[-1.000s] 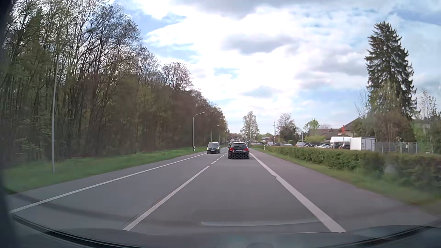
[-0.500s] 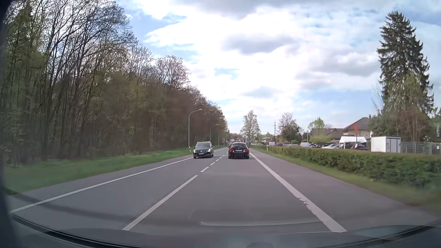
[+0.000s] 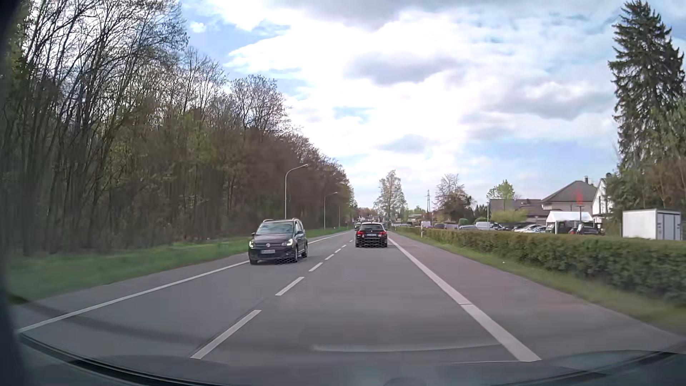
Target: Follow the waypoints while adhering to traffic rules and regulations
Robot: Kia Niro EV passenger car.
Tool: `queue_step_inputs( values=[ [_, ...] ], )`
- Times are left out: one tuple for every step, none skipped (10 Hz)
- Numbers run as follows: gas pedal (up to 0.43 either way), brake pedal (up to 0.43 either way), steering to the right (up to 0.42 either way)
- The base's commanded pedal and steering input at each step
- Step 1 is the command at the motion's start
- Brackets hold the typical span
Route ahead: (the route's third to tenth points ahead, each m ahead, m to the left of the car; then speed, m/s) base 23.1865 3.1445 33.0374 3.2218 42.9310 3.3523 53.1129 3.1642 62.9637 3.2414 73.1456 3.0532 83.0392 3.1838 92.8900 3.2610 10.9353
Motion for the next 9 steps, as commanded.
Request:
queue_step_inputs(
  values=[
    [0.130, 0.000, -0.002],
    [0.130, 0.000, -0.001],
    [0.130, 0.000, -0.001],
    [0.130, 0.000, -0.001],
    [0.130, 0.000, -0.001],
    [0.130, 0.000, -0.001],
    [0.130, 0.000, -0.001],
    [0.130, 0.000, -0.001],
    [0.118, 0.000, -0.001]
  ],
)
